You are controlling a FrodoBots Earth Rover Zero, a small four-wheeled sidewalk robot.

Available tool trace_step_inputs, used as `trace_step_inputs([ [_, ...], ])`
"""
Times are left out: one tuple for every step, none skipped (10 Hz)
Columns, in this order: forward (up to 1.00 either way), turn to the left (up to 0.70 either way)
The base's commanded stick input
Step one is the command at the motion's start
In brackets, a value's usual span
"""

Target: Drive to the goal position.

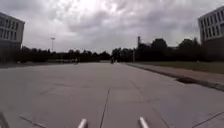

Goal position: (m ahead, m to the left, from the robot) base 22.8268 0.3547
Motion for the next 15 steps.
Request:
trace_step_inputs([
  [0.70,0.00],
  [0.70,0.00],
  [0.70,0.00],
  [0.70,0.00],
  [0.70,0.00],
  [0.70,0.00],
  [0.70,0.00],
  [0.70,0.00],
  [0.70,0.00],
  [0.70,0.00],
  [0.70,0.00],
  [0.70,0.00],
  [0.70,0.00],
  [0.70,0.00],
  [0.70,0.00],
])
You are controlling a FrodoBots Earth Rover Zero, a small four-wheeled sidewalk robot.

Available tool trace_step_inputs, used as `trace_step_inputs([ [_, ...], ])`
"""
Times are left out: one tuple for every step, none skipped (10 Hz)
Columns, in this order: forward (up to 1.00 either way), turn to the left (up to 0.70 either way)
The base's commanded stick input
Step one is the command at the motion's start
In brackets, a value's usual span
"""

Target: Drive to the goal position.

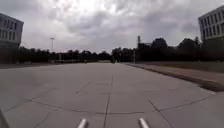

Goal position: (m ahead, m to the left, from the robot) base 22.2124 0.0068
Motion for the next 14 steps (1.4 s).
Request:
trace_step_inputs([
  [0.70,0.00],
  [0.70,0.00],
  [0.70,0.00],
  [0.70,0.00],
  [0.70,0.00],
  [0.70,0.00],
  [0.70,0.00],
  [0.70,0.00],
  [0.70,0.00],
  [0.61,0.00],
  [0.22,0.00],
  [0.00,0.00],
  [0.00,0.00],
  [0.00,0.00],
])
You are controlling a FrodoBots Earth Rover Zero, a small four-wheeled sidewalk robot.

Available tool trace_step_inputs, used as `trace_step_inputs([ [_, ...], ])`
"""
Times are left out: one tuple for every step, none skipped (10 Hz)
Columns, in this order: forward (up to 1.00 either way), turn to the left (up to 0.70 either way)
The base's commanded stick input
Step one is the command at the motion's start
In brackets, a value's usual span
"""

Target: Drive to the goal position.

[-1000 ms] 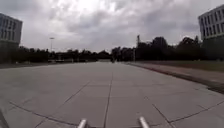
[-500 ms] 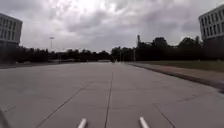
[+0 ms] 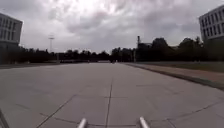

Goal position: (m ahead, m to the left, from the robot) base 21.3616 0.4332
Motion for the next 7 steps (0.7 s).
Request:
trace_step_inputs([
  [0.00,0.00],
  [0.00,0.00],
  [0.00,0.00],
  [0.00,0.00],
  [0.00,0.00],
  [0.00,0.00],
  [0.26,0.00],
])
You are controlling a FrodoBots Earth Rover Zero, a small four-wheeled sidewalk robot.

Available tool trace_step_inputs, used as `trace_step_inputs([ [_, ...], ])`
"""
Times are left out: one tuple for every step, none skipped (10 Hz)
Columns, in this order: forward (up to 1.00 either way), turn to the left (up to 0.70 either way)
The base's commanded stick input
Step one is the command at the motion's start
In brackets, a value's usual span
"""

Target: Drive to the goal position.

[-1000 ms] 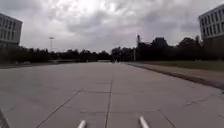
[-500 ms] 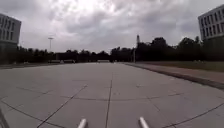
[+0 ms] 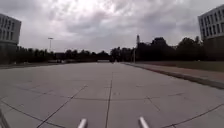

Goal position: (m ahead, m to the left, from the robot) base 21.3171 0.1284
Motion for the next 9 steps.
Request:
trace_step_inputs([
  [0.56,0.00],
  [0.70,0.00],
  [0.70,0.00],
  [0.70,0.00],
  [0.70,0.00],
  [0.70,0.00],
  [0.70,0.00],
  [0.70,0.00],
  [0.70,0.00],
])
